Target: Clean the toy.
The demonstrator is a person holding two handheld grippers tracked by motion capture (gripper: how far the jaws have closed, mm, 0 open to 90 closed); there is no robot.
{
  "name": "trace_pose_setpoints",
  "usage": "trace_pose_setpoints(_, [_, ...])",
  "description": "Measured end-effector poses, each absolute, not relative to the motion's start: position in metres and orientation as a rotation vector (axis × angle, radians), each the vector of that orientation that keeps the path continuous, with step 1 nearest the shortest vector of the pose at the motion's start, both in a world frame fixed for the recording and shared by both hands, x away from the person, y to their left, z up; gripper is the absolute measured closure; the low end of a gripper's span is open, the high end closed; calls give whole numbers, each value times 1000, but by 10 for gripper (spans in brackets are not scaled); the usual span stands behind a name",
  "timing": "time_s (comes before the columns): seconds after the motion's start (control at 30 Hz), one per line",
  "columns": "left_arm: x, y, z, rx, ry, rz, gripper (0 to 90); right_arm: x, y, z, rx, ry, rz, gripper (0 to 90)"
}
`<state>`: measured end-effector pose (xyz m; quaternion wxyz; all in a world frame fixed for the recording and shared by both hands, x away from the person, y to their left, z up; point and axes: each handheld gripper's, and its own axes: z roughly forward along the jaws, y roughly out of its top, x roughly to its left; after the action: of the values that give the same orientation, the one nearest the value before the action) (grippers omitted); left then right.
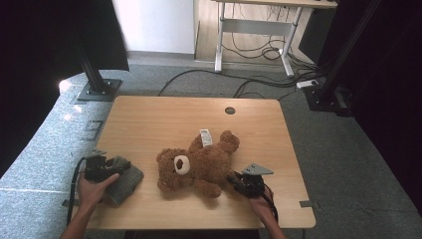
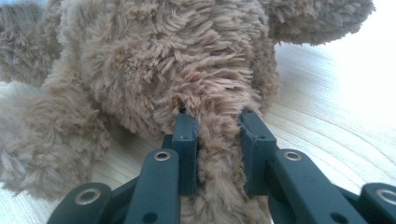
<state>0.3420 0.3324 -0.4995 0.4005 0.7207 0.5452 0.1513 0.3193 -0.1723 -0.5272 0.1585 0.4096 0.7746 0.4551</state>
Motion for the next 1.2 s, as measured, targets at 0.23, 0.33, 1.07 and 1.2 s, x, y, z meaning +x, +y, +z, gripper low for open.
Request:
trace_pose_setpoints(0.23, [339, 323, -481, 1829, 1286, 441, 123, 319, -173, -527, 1175, 2213, 1302, 696])
trace_pose_setpoints(0.33, [338, 321, -477, 1836, 1257, 442, 99, 319, -173, -527, 1174, 2213, 1302, 691])
trace_pose_setpoints(1.07, [327, 243, -478, 1917, 1030, 196, 137, 319, -174, -525, 1204, 2193, 1315, 557])
trace_pose_setpoints(1.2, [329, 226, -482, 1958, 1010, 133, 119, 319, -175, -523, 1194, 2191, 1327, 528])
